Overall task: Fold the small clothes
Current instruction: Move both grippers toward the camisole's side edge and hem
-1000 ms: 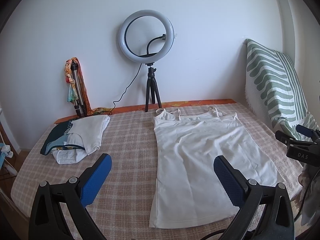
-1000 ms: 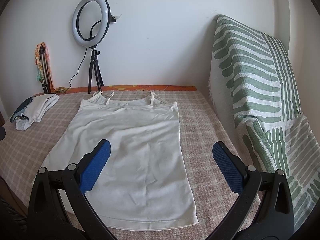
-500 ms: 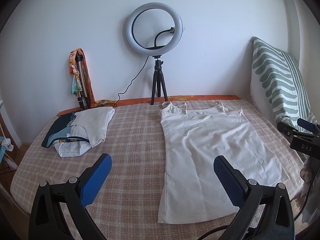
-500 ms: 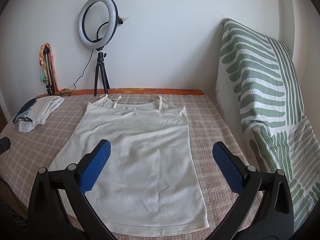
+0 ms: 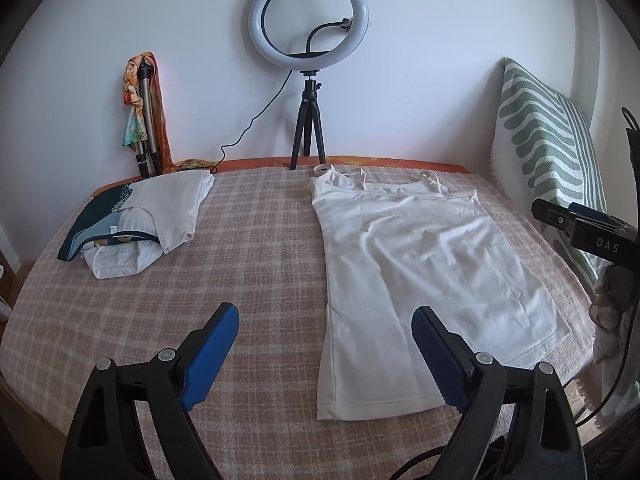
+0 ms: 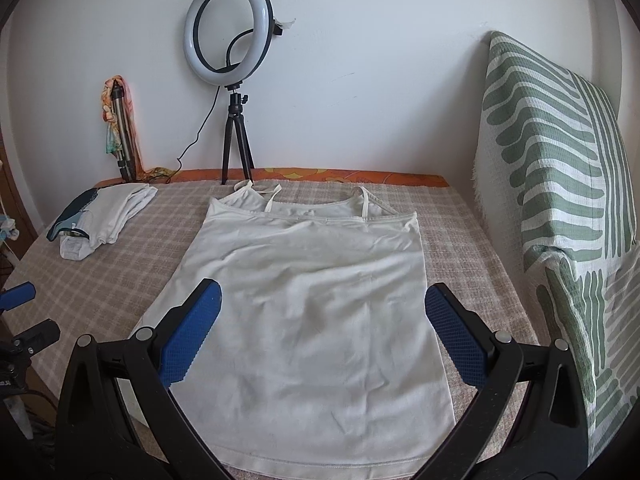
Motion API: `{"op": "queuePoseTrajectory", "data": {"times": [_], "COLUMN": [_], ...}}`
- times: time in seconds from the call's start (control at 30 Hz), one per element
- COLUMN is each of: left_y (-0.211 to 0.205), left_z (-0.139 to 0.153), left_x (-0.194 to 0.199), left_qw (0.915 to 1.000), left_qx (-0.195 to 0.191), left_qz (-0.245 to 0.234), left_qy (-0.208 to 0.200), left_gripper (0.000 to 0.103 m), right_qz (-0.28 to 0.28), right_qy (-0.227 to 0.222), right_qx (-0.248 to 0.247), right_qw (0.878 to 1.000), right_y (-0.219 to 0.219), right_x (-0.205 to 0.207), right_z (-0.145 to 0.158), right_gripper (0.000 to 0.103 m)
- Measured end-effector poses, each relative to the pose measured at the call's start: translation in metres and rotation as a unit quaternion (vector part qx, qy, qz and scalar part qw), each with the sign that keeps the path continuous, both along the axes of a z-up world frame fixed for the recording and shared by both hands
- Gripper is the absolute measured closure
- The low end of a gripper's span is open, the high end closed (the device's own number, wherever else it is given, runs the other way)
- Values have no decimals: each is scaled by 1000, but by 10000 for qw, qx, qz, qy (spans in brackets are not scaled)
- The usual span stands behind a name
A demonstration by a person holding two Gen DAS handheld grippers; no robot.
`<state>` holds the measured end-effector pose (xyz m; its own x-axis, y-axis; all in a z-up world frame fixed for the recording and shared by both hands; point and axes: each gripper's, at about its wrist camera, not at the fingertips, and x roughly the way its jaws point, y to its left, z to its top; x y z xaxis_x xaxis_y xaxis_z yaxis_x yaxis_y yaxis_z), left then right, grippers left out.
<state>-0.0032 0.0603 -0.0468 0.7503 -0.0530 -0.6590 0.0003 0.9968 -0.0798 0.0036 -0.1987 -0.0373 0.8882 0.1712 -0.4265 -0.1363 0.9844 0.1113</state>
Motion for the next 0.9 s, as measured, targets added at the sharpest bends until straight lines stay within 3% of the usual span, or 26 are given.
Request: {"op": "queuePoseTrajectory", "data": {"times": [0.07,0.17,0.33,0.4,0.63,0.9], "left_y": [9,22,30,29,34,28], "left_z": [-9,-23,-44,-50,-68,-89], "left_x": [-2,-8,-10,-11,-12,-14], "left_qw": [9994,9954,9910,9902,9833,9788], "left_qx": [-340,-936,-1213,-1252,-1599,-1777], "left_qz": [-11,60,222,208,333,385], "left_qy": [106,216,521,587,807,946], "left_gripper": [21,33,54,58,59,63], "right_qz": [148,402,1007,1233,1837,2193], "right_qy": [-8,86,495,624,978,1445], "right_qx": [-1,142,452,522,954,1018], "right_qw": [9999,9991,9927,9890,9734,9595], "right_y": [8,15,27,34,61,108], "right_x": [6,17,41,51,93,152], "right_z": [1,3,2,2,13,26], "right_gripper": [0,5,41,45,60,71]}}
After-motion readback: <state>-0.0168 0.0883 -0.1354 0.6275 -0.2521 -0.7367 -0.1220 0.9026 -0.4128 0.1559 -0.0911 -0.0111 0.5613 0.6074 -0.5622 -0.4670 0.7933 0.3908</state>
